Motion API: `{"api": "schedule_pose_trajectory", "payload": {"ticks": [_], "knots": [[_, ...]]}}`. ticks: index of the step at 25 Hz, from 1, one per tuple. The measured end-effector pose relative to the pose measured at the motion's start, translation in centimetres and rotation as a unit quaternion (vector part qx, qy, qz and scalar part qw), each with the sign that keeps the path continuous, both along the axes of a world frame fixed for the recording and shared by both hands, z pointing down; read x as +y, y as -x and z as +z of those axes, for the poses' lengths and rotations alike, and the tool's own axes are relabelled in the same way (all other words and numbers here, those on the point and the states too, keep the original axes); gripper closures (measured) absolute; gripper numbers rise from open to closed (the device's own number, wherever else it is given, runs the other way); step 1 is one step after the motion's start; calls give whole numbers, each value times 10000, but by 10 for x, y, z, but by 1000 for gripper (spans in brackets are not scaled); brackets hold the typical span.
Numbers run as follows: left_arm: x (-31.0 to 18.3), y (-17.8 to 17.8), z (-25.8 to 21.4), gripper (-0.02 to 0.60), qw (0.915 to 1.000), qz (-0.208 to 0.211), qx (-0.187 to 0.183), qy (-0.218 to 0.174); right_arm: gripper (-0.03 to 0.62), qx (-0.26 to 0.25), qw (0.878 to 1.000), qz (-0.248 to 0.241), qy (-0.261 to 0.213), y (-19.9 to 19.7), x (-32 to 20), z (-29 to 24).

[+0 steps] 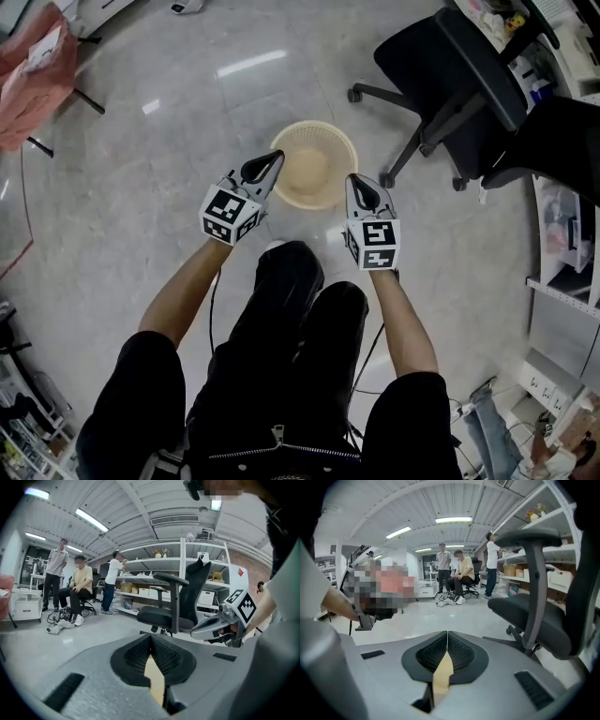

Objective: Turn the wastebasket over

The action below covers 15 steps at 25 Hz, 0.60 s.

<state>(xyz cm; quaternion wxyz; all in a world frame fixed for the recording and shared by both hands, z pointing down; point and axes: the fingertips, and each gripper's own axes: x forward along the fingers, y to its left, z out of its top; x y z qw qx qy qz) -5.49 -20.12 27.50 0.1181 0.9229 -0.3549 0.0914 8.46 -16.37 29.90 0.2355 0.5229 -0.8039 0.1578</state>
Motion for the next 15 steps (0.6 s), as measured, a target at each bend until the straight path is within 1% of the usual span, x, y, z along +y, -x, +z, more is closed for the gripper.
{"api": "schedule_pose_trajectory", "payload": {"ticks": [4,7,9,15], "knots": [[15,1,-83,577,9999,-44,-26,145,583,-206,9996,167,60,8,20,-87],[31,-4,-146,577,9999,-52,-85,125,583,-291,9993,236,-1,16,31,-151],[41,-6,-185,578,9999,-60,-130,70,583,-341,9992,197,-81,23,37,-191],[68,5,-291,578,9997,-244,-28,31,583,-478,9984,66,-288,40,64,-298]]}}
